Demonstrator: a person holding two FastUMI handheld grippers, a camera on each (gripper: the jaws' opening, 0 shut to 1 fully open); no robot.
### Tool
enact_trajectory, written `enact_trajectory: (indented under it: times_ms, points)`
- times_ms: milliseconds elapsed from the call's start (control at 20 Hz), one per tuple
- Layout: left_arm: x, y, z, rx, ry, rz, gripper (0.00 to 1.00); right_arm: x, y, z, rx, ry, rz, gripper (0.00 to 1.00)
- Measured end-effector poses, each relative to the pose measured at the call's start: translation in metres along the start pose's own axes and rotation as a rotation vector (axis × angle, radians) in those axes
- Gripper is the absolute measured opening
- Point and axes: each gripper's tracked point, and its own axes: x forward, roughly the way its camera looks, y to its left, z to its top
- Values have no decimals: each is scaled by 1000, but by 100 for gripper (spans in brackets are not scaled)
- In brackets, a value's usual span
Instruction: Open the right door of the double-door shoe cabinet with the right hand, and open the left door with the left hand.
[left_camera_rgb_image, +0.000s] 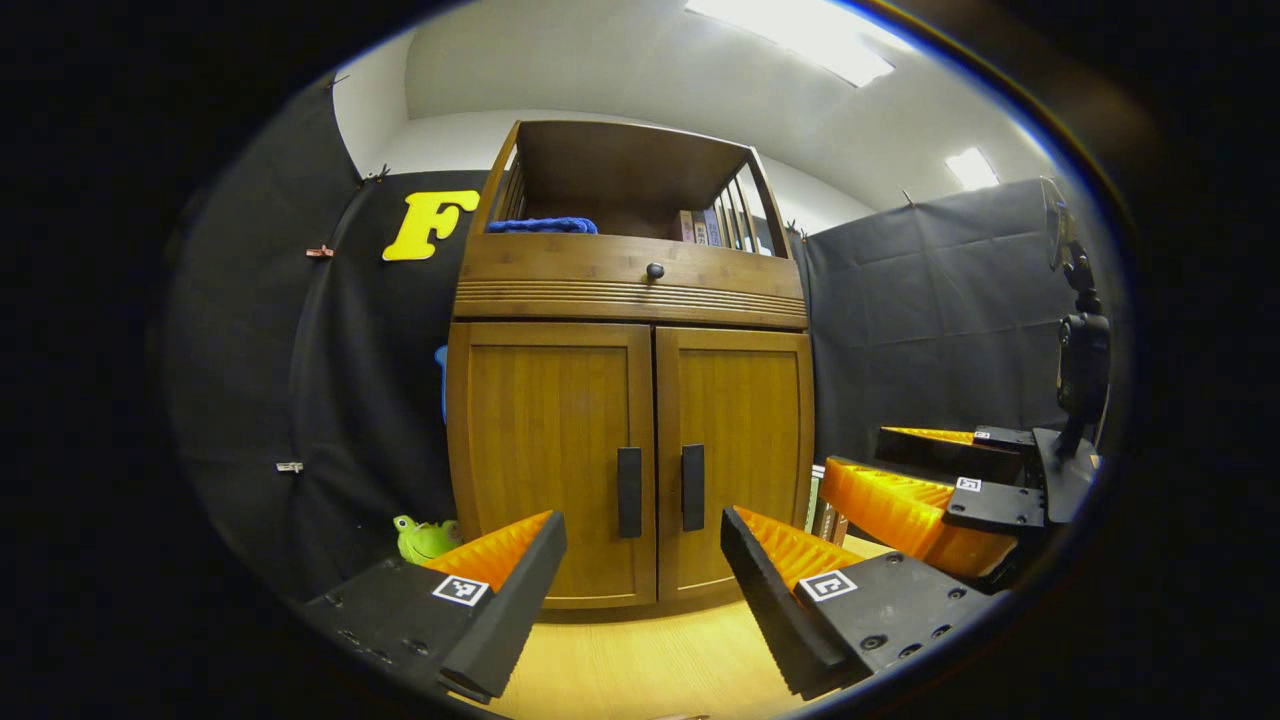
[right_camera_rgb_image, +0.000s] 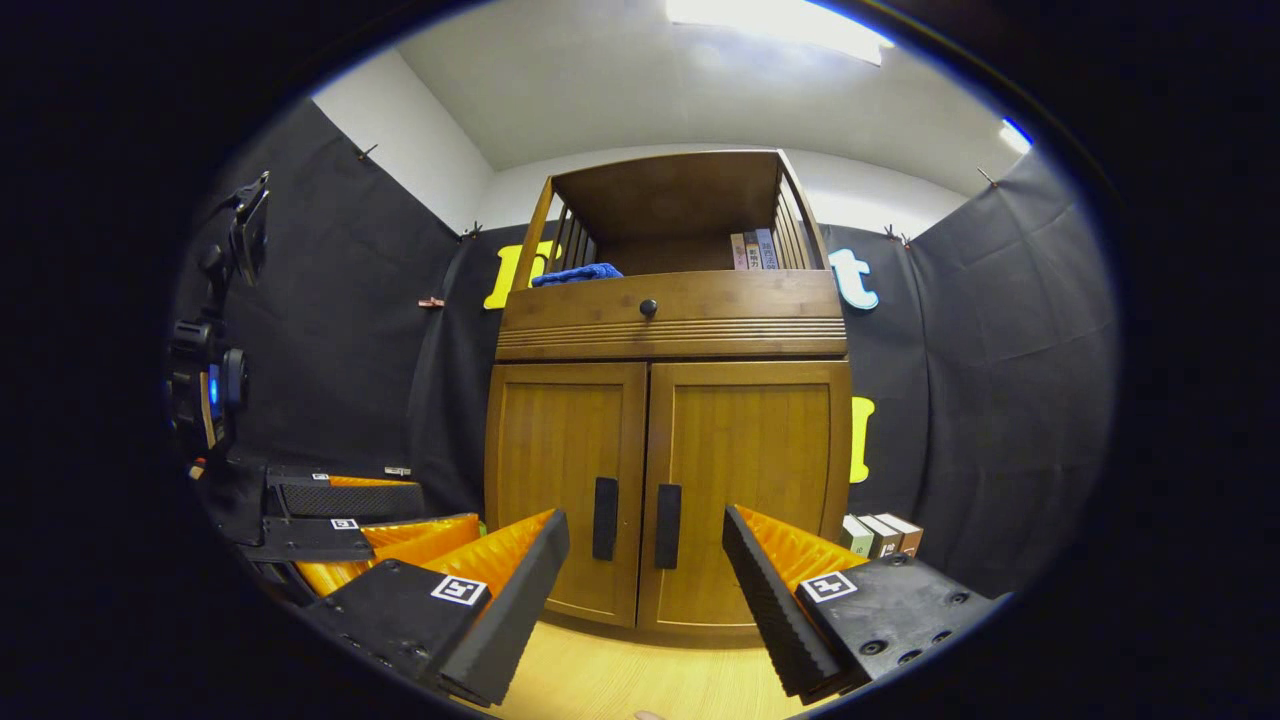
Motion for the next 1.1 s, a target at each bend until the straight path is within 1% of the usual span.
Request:
enact_trajectory:
  times_ms: [100, 500, 600, 650, 700, 750, 800, 850, 1100]
  points:
    - [-1, 2, 0, -2, -4, 0, 97, 6, -1, 1, -2, -7, -9, 98]
    - [-15, 10, 4, 3, -10, -4, 97, 49, 7, -7, 19, -14, -7, 98]
    - [-19, 15, 8, -1, -18, 1, 97, 65, 8, -16, 8, -5, -12, 98]
    - [-21, 17, 10, -2, -23, 7, 97, 73, 8, -22, 4, 2, -13, 95]
    - [-24, 18, 11, -4, -28, 12, 94, 81, 7, -29, 5, 13, -14, 98]
    - [-27, 21, 12, -6, -31, 17, 97, 89, 9, -35, 12, 22, -14, 98]
    - [-28, 24, 13, -9, -35, 23, 94, 98, 9, -41, 24, 29, -15, 98]
    - [-31, 28, 13, -10, -38, 29, 97, 108, 9, -49, 33, 35, -19, 98]
    - [-34, 46, 17, -5, -48, 68, 97, 149, -1, -76, 38, 52, -58, 98]
